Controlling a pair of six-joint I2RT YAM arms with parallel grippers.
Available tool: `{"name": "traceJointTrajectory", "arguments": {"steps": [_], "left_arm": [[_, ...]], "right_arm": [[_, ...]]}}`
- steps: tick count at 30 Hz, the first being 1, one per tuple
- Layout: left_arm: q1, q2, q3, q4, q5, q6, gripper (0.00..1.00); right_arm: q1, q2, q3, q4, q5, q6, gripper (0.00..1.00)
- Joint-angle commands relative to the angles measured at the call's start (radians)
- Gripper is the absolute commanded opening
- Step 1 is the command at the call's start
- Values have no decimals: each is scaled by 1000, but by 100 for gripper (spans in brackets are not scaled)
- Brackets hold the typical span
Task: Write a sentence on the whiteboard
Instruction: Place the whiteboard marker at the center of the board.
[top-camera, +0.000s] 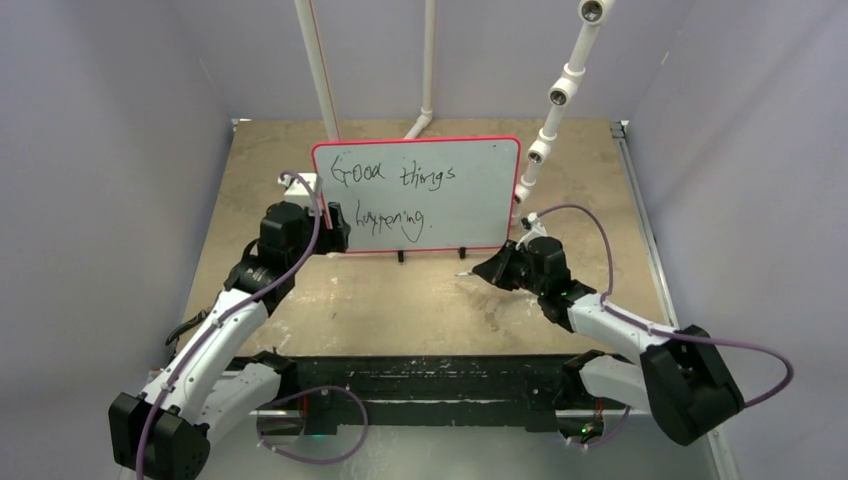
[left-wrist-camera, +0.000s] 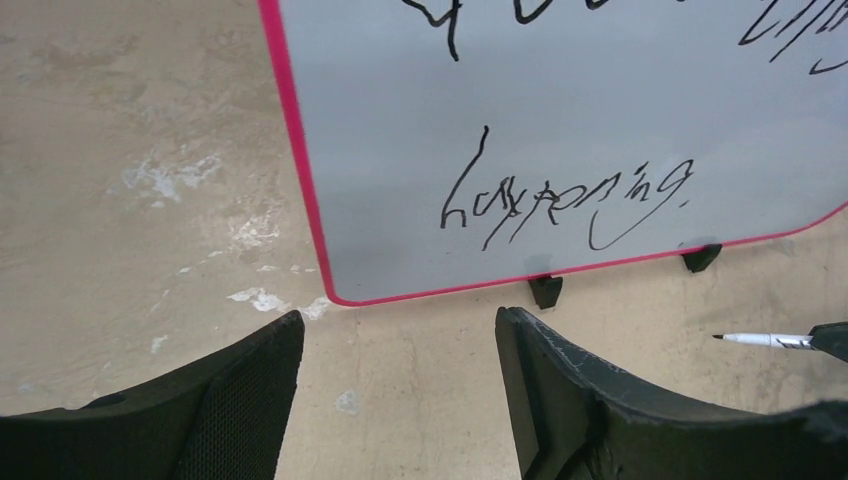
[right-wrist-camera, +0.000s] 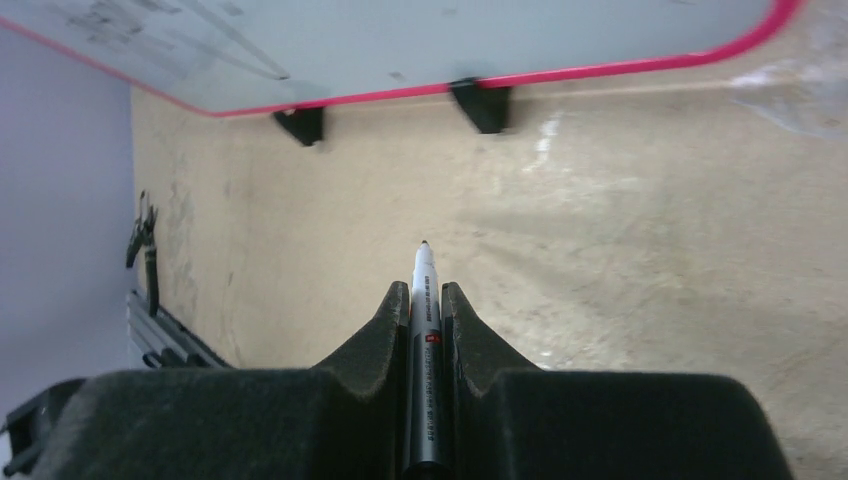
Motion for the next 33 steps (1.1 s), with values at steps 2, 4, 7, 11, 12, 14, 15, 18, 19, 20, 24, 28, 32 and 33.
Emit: {"name": "traceJointTrajectory", "arguments": {"steps": [2, 4, 7, 11, 12, 14, 15, 18, 19, 20, 24, 28, 32, 33], "left_arm": [[13, -39, 43, -12, -75, -7, 71], [23, -44, 46, -19, -93, -11, 72], [36, -61, 44, -22, -113, -17, 74], [43, -81, 42, -30, -144, -23, 75], [44, -87, 43, -33, -156, -26, 75], [44, -99, 42, -39, -182, -31, 77], [45, -106, 42, -41, -195, -32, 77], [45, -130, 37, -42, -225, -36, 78], [45, -138, 36, -42, -232, -36, 79], [45, -146, 34, -42, -239, -37, 79], [45, -168, 32, -46, -277, -34, 79], [45, -180, 34, -47, -290, -25, 79], [45, -208, 35, -29, -308, -5, 80], [45, -220, 35, -21, -310, 0, 80]], "right_arm": [[-58, 107, -48, 178, -14, 64, 0], [-67, 132, -54, 184, -3, 67, 0], [-76, 140, -67, 183, 33, 78, 9], [-83, 112, -72, 145, 100, 80, 25], [-84, 96, -71, 129, 118, 80, 29], [-86, 67, -68, 94, 154, 76, 37], [-87, 49, -67, 75, 168, 73, 41], [-89, -13, -56, 15, 207, 63, 52], [-90, -34, -49, -6, 226, 58, 54], [-90, -57, -43, -27, 241, 53, 58], [-89, -150, -3, -119, 316, 29, 70], [-90, -251, 46, -220, 390, -1, 99], [-90, -365, 87, -267, 449, -65, 99], [-89, -397, 96, -269, 457, -92, 99]]}}
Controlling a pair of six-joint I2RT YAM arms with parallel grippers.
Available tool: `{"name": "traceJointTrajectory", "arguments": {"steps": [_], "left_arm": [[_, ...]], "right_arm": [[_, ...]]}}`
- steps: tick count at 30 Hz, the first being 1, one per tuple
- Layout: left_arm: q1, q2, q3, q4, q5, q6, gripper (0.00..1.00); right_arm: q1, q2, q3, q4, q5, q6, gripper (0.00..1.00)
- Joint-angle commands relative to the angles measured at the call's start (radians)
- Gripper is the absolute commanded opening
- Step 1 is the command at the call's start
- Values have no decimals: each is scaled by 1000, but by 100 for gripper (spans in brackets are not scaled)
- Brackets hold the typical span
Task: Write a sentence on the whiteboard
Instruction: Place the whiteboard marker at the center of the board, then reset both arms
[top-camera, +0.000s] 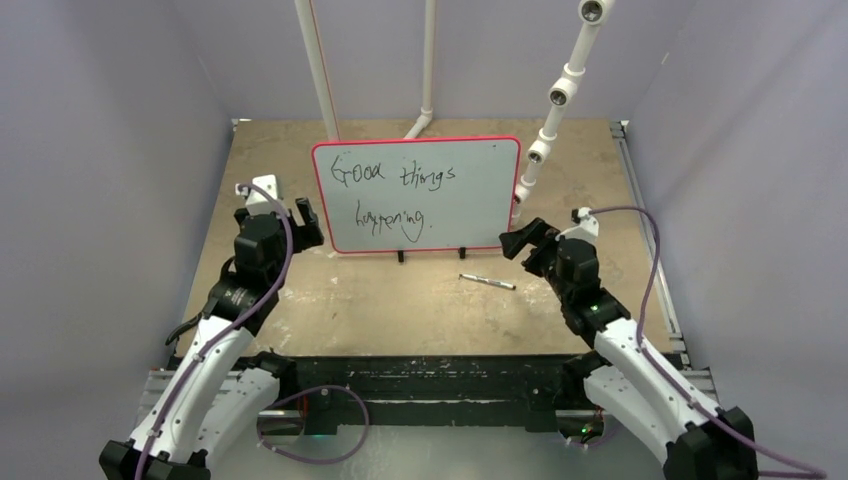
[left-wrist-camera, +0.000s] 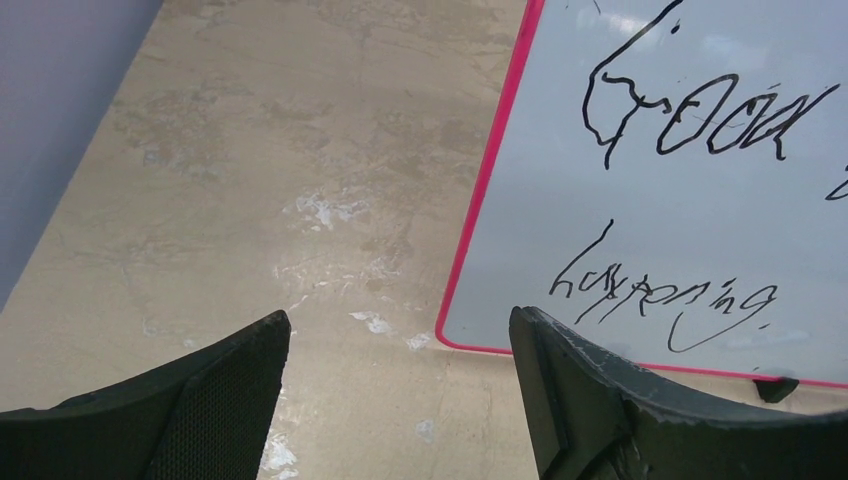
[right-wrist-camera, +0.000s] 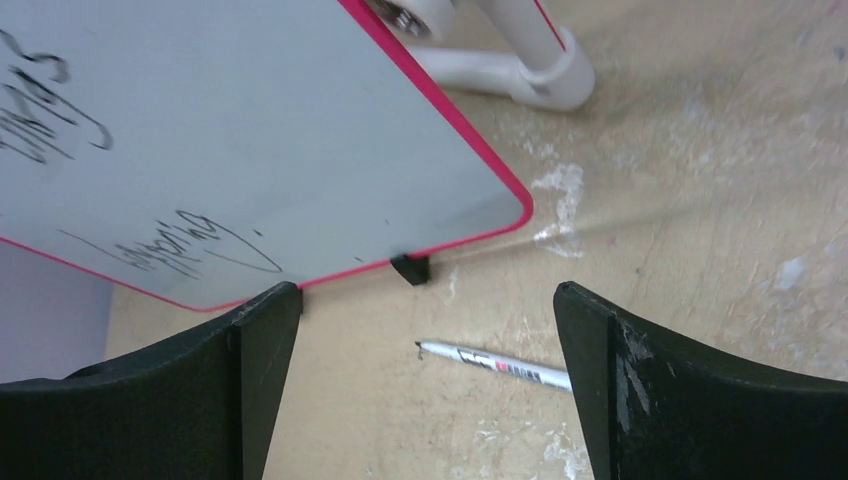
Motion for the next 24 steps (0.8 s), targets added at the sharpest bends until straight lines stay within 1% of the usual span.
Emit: {"name": "traceJointTrajectory", "arguments": {"steps": [1, 3, 5, 8, 10, 16, 24], "left_arm": [[6, -52, 30, 43, -39, 24, 80], [6, -85, 29, 57, -39, 32, 82], [6, -116, 22, 74, -34, 43, 85], [6, -161, 12, 90, -33, 52, 87], [6, -188, 4, 97, -39, 58, 88], [6, -227, -7, 103, -67, 70, 90], [6, -236, -9, 98, -82, 65, 91]], "right_arm": [[-2, -138, 83, -49, 124, -130, 98], [-2, -214, 88, 2, 138, -224, 97], [-2, -292, 77, 51, 130, -285, 97], [-1, -405, 47, 125, 125, -368, 96], [-2, -451, 39, 145, 129, -416, 96], [-1, -484, 70, 99, 173, -477, 96], [-1, -488, 82, 87, 191, -477, 96]]}}
